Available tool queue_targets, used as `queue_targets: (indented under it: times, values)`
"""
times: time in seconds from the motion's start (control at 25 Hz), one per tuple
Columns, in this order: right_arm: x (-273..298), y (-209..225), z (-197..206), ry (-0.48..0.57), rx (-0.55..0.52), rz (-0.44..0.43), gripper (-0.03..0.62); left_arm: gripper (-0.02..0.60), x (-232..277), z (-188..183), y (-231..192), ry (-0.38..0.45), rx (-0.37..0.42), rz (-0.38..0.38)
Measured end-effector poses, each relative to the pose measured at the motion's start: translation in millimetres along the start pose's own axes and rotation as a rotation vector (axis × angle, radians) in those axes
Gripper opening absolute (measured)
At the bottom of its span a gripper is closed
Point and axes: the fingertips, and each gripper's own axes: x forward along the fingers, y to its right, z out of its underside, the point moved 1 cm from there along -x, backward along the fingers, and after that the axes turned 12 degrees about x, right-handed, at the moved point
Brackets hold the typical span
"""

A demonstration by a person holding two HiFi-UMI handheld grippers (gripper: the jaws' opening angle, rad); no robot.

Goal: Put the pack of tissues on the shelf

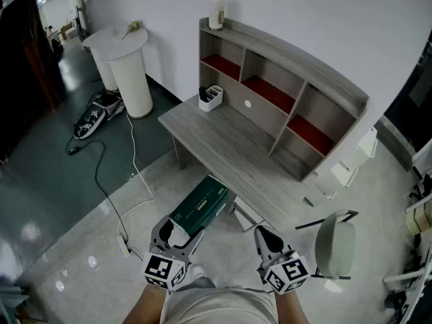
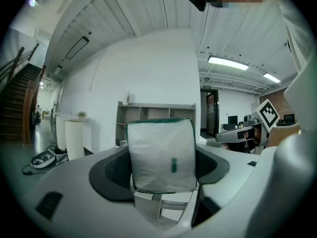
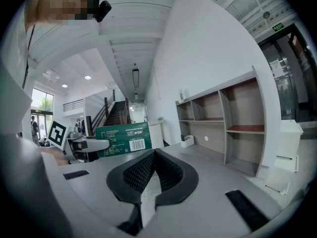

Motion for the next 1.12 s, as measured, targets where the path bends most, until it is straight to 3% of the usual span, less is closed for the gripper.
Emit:
queue_targets:
  times: [0.28, 0.52, 0.8, 1.12]
  values:
    - [46.2, -28.1, 9.9, -0.017, -0.017, -0.011, 0.028, 0.356, -8.4, 20.6, -48.9, -0.005, -0.016, -0.004]
    - [79.1, -19.7, 11.5, -0.025, 0.017, 0.009, 0.028, 0.356, 0.1, 34.3, -76.7, -0.015, -0.038, -0.030]
    - [135.8, 23.8, -8.7, -0.028, 0.031, -0.016, 0.028, 0.357, 61.0, 42.3, -94.8, -0.037, -0.041, -0.036]
    - [193.8, 112.5, -55.8, -0.033, 0.027, -0.031, 0.028, 0.357, 172.1, 23.1, -109.9, -0.025, -0.028, -0.049]
